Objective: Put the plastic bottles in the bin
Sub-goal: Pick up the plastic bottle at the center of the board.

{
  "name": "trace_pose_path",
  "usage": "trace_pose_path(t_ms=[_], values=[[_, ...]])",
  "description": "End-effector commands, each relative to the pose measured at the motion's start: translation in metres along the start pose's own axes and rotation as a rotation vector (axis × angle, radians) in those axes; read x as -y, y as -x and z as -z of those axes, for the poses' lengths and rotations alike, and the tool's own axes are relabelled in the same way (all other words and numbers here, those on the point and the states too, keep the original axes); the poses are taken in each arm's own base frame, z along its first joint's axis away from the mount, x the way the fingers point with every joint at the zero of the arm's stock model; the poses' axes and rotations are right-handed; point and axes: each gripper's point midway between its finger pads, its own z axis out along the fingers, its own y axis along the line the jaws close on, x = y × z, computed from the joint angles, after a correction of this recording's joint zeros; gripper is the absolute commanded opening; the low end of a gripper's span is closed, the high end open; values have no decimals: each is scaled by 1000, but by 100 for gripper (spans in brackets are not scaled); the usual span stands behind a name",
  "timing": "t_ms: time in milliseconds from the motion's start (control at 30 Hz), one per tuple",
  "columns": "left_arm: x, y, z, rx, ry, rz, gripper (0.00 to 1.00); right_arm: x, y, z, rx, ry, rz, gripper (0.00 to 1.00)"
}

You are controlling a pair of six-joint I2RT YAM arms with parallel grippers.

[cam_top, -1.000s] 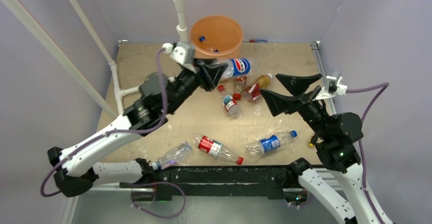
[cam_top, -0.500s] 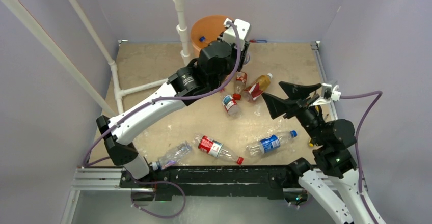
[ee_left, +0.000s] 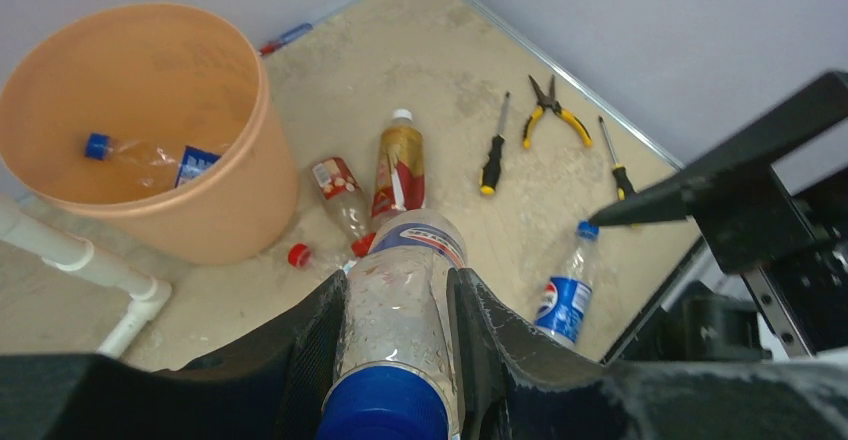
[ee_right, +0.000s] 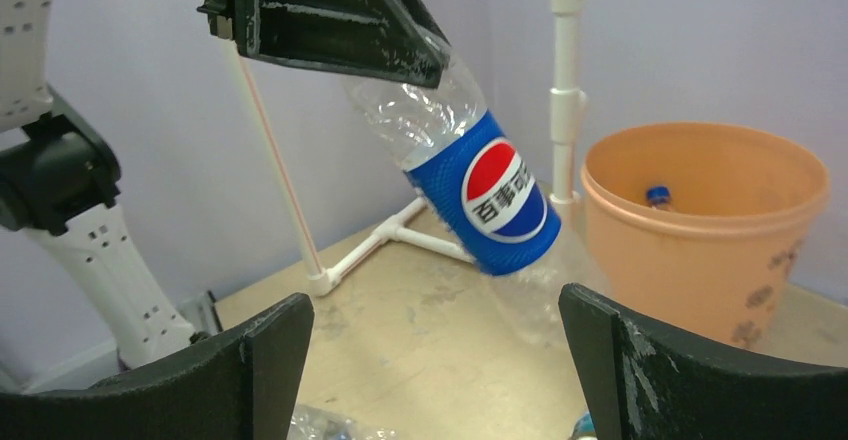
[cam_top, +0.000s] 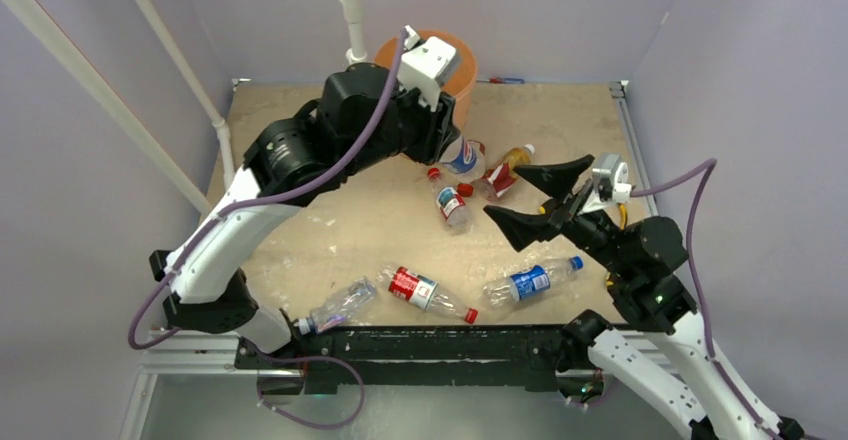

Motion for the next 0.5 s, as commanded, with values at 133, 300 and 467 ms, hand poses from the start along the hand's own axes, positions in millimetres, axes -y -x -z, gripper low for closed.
trace_pose_path(t_ms=[133, 300, 467], values=[[28, -12, 39, -36, -200, 95, 0, -17, 29, -21, -30, 76, 132, 99], [43, -24, 30, -58, -267, 107, 0, -23, 13, -47, -125, 100, 164, 99], [48, -21, 28, -47, -297, 104, 0, -29, 0, -68, -168, 113, 222, 99]])
